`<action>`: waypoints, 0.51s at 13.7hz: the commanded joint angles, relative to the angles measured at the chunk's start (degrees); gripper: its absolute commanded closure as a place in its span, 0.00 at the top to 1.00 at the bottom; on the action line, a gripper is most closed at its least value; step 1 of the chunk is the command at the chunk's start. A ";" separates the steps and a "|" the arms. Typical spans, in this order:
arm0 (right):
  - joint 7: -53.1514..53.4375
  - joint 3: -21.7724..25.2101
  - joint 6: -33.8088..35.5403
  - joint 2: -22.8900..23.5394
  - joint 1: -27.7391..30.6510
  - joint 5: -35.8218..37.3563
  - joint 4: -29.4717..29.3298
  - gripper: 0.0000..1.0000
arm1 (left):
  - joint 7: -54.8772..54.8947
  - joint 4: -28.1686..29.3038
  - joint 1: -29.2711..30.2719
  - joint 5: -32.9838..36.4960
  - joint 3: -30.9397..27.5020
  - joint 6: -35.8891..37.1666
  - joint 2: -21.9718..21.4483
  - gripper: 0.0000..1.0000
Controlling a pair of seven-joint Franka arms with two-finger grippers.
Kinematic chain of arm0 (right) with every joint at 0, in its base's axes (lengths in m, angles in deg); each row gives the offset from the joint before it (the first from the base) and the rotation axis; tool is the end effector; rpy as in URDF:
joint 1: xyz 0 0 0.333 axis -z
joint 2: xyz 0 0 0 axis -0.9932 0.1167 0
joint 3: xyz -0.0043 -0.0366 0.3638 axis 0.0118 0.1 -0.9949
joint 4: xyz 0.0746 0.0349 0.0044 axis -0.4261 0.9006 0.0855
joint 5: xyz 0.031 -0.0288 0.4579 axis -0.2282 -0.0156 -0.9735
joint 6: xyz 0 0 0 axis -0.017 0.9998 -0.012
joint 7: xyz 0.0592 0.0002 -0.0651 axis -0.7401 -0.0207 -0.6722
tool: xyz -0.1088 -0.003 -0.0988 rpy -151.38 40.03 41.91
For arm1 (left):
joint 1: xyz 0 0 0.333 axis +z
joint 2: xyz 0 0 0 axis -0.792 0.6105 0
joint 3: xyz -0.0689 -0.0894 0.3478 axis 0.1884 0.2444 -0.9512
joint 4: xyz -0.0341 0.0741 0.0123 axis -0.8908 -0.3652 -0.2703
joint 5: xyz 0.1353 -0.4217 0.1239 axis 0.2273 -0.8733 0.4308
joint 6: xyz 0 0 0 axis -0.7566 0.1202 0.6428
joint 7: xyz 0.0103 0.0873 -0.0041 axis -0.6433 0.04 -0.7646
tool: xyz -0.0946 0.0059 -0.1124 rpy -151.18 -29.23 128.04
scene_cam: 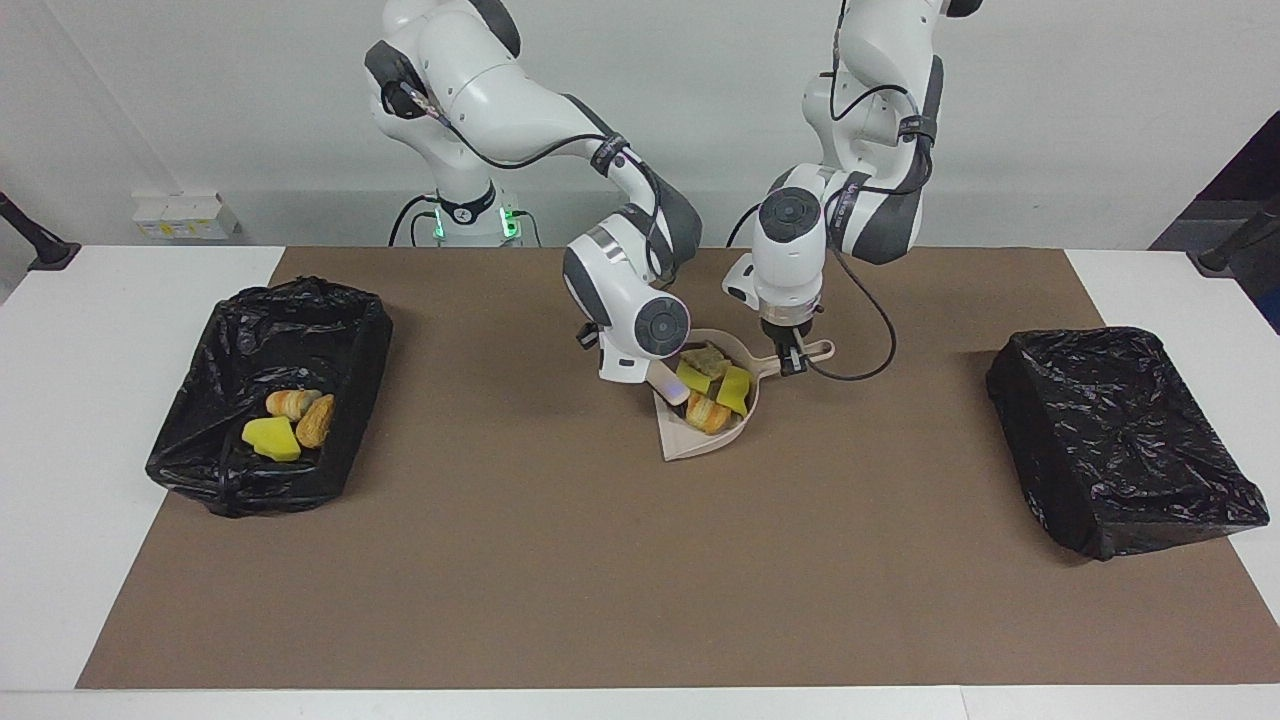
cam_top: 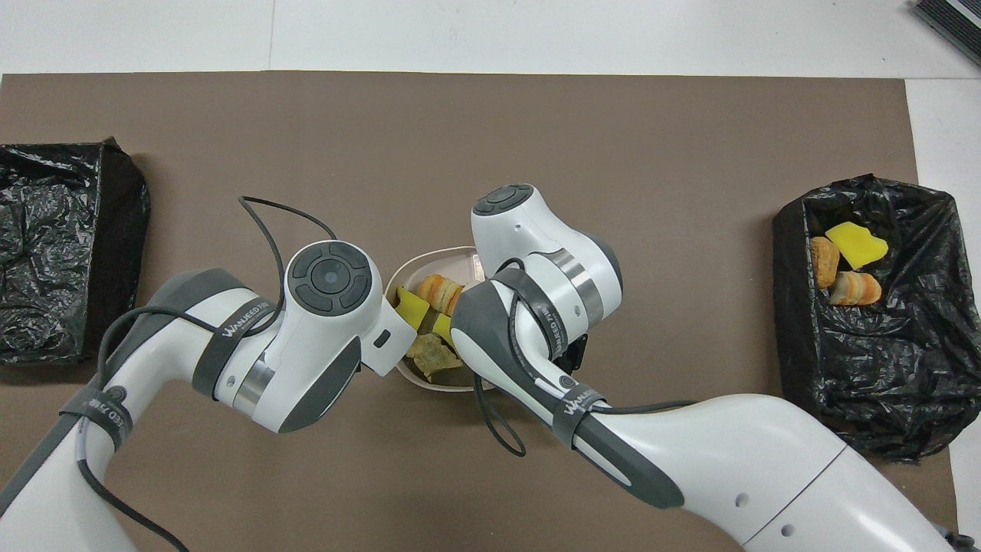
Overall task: Sweep and dump trash in bin
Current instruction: 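Carry the loaded dustpan to the black bin nearer the left gripper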
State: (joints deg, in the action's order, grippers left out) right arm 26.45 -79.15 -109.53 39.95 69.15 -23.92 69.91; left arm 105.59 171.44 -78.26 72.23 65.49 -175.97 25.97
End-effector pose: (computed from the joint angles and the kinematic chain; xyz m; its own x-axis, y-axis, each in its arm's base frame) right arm 0.5664 0.3572 0.2936 0.5158 0.5589 -0.6493 0.5639 -0.7920 -0.2338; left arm 0.5413 -0.2975 0.3353 0.0443 -0.9812 -0.1877 -0.9978 -0.0528 0.0404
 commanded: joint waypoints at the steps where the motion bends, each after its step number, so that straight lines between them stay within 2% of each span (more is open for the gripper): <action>1: -2.41 -1.02 4.38 -2.43 5.78 0.73 -0.10 0.00 | 2.96 1.38 1.54 0.29 -0.13 -2.68 -0.97 0.00; 4: -1.19 -0.84 8.78 -4.98 8.25 0.63 -0.10 0.00 | 7.34 1.38 3.47 0.12 -0.04 -2.77 -1.67 0.00; 7: 5.22 -1.02 10.63 -6.13 8.26 0.29 0.43 0.00 | 13.75 1.12 6.89 -2.95 -0.13 -2.34 -4.38 0.00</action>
State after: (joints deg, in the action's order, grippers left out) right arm 28.30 -79.18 -99.72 34.87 77.72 -23.66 69.44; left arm 114.45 171.33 -74.00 71.42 65.19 -177.78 25.23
